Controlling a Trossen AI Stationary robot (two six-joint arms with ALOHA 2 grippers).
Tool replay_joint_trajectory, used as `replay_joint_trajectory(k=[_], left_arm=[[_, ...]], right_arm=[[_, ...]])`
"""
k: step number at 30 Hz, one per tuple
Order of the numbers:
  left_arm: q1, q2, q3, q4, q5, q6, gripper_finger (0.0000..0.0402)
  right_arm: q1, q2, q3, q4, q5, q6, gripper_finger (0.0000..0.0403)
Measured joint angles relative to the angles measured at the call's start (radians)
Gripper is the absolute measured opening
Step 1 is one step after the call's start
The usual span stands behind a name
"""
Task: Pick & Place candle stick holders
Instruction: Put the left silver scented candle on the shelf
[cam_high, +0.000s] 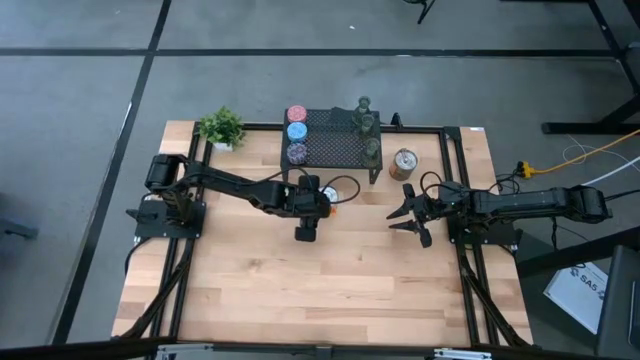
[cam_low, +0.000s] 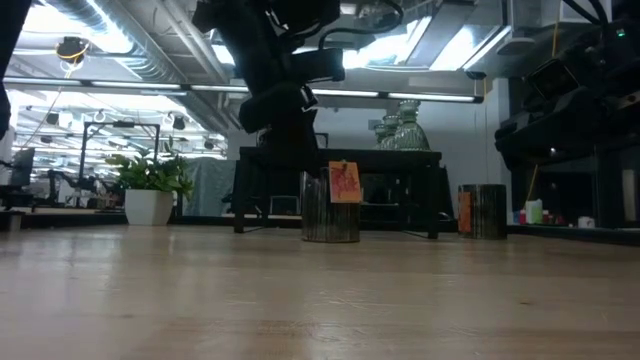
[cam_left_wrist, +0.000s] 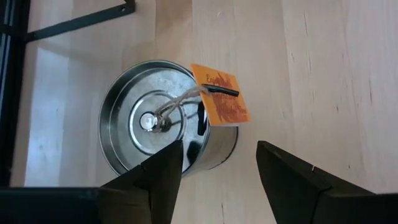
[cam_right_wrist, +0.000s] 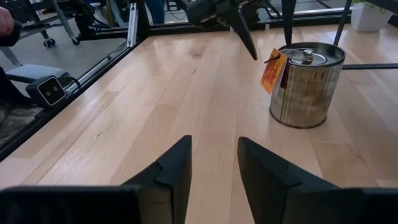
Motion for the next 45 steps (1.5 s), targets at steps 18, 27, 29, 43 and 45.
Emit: replay_joint_trajectory(k=[18,27,29,43,45], left_arm=[[0.0,0.0,0.0,0.0,-0.002,-0.194,0.02],[0.0,0.0,0.0,0.004,-0.002,-0.202,0.02],[0.0,0.0,0.0,0.004,-0.002,-0.202,0.02],[0.0,0.0,0.0,0.057,0.002,0.036,0.02],[0.0,0.0,0.0,0.059,0.021,0.066,0.0197]], right_arm=[[0.0,0.0,0.0,0.0,0.0,0.0,0.0132],[0.0,0.0,0.0,0.0,0.0,0.0,0.0132],[0.0,0.0,0.0,0.0,0.0,0.0,0.0132],[0.0,0.0,0.0,0.0,0.0,0.0,0.0132],[0.0,0.0,0.0,0.0,0.0,0.0,0.0132]])
